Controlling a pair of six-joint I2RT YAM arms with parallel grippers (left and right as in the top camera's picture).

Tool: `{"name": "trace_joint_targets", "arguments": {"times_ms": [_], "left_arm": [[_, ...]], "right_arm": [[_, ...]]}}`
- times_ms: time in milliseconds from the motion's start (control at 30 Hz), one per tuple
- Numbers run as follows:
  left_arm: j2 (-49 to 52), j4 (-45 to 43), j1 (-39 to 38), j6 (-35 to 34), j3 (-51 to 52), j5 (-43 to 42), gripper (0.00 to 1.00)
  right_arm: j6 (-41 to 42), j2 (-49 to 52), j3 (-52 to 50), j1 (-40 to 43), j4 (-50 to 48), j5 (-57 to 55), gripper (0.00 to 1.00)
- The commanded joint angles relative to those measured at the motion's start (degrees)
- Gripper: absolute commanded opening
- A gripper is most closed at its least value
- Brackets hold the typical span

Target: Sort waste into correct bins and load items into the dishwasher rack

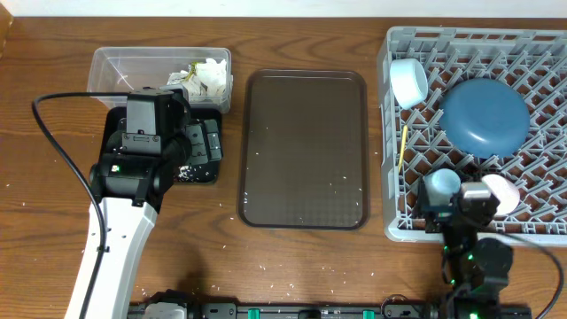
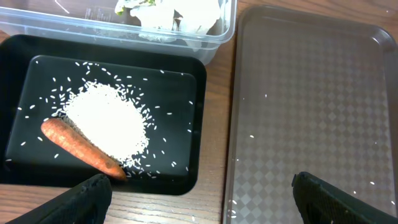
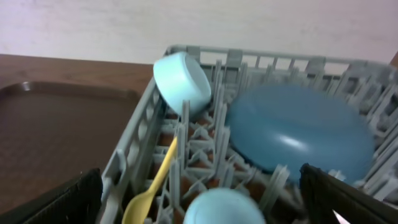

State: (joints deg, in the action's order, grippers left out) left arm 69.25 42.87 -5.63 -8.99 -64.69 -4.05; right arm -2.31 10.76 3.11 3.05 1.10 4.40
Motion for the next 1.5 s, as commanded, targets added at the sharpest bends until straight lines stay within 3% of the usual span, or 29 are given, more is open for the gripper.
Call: {"name": "trace_joint_targets", "arguments": {"times_ms": [0, 267, 1067, 1200, 1300, 1467], "left_arm": [[0.09, -0.02, 0.24, 0.13, -1.18, 0.68, 0.96], [0.09, -0.02, 0.24, 0.13, -1.18, 0.68, 0.96], [0.02, 0.11, 0.24, 0.15, -1.16, 0.72, 0.96], [-5.46, -0.26, 0.26, 0.33, 0.63, 3.45, 0.96], [-12.81, -9.46, 0.81, 0.85, 8.20, 3.48, 0.96], [-28.81, -37.18, 3.19, 1.44, 31.47, 1.84, 0.96]], "right_arm": [[2.47, -4.42, -2.27, -1.49, -0.42, 0.13, 0.99], [2.49, -9.03, -2.80, -4.74, 2.89, -0.22, 0.99], [2.47, -8.98, -2.80, -4.74, 2.80, -0.28, 0.99], [2.49, -8.98, -2.80, -4.74, 2.80, -0.28, 0.99], [2.47, -8.98, -2.80, -4.74, 2.80, -0.28, 0.99], [2.47, -8.98, -2.80, -4.74, 2.80, -0.28, 0.99]]}}
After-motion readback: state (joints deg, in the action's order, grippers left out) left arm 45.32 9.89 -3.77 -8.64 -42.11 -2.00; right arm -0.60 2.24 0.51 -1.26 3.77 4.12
